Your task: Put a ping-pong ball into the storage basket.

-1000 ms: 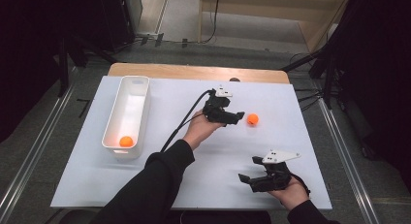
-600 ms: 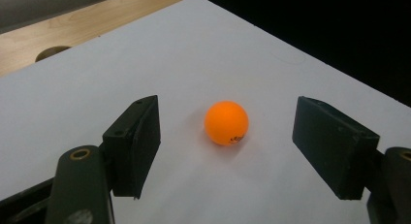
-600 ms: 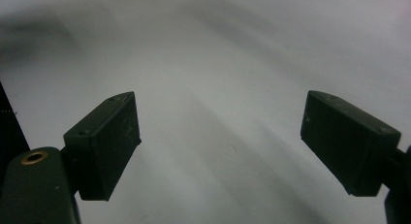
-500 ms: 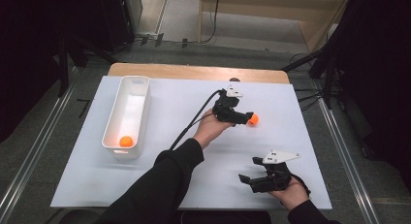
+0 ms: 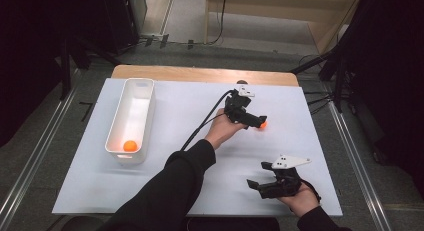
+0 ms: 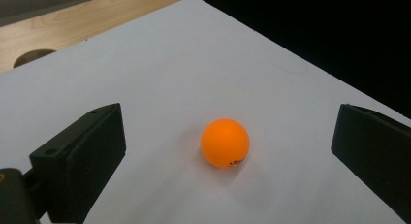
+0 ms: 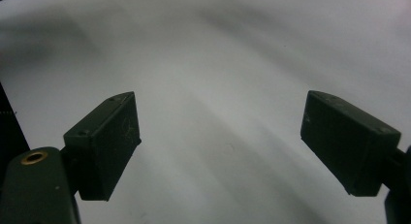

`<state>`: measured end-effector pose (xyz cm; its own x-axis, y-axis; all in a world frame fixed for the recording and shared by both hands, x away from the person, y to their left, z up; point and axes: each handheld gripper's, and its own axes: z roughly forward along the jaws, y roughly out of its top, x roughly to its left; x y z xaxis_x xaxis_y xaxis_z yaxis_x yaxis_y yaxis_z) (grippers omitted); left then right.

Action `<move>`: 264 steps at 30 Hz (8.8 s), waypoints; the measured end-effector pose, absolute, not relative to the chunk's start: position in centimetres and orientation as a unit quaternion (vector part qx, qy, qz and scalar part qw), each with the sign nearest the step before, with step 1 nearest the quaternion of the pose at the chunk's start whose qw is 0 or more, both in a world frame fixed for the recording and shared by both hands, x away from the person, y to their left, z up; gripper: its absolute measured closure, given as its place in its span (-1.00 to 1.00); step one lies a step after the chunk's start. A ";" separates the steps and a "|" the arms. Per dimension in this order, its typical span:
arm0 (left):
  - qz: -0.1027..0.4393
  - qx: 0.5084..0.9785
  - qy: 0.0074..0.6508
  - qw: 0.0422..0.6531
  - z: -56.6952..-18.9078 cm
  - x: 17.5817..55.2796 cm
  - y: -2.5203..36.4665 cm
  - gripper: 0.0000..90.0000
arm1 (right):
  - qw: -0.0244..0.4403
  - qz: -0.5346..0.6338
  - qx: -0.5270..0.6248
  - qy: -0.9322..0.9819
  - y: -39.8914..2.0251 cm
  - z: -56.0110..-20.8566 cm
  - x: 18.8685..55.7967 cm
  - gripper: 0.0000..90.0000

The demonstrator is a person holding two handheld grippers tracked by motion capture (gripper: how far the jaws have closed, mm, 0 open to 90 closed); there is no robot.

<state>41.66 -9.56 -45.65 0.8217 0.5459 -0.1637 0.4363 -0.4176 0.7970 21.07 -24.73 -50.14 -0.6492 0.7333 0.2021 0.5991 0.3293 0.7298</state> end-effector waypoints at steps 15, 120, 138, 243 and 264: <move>0.075 0.843 0.286 0.450 -46.4 42.1 -11.4 -1.00 | 0.082 0.411 0.412 0.809 -24.8 -50.1 21.0 -0.72; 0.135 0.879 0.284 0.359 -52.0 41.1 -14.8 -0.41 | 0.066 0.408 0.410 0.813 -24.8 -50.2 21.1 -0.72; 0.135 0.877 0.274 0.371 -51.9 40.8 -14.6 0.13 | 0.064 0.405 0.409 0.815 -24.7 -50.3 21.1 -0.72; 0.033 0.877 0.256 0.405 -44.2 34.3 -0.6 0.13 | 0.073 0.404 0.415 0.812 -25.2 -50.2 21.1 -0.72; 0.033 0.865 0.279 0.417 -42.6 34.3 1.6 0.13 | 0.077 0.404 0.409 0.815 -24.9 -50.1 21.4 -0.72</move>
<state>34.28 1.63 -42.56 0.8425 0.5092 -0.1761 0.4550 -0.4975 0.7386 21.37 -24.88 -50.14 -0.6543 0.7283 0.2038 0.6035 0.3404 0.7210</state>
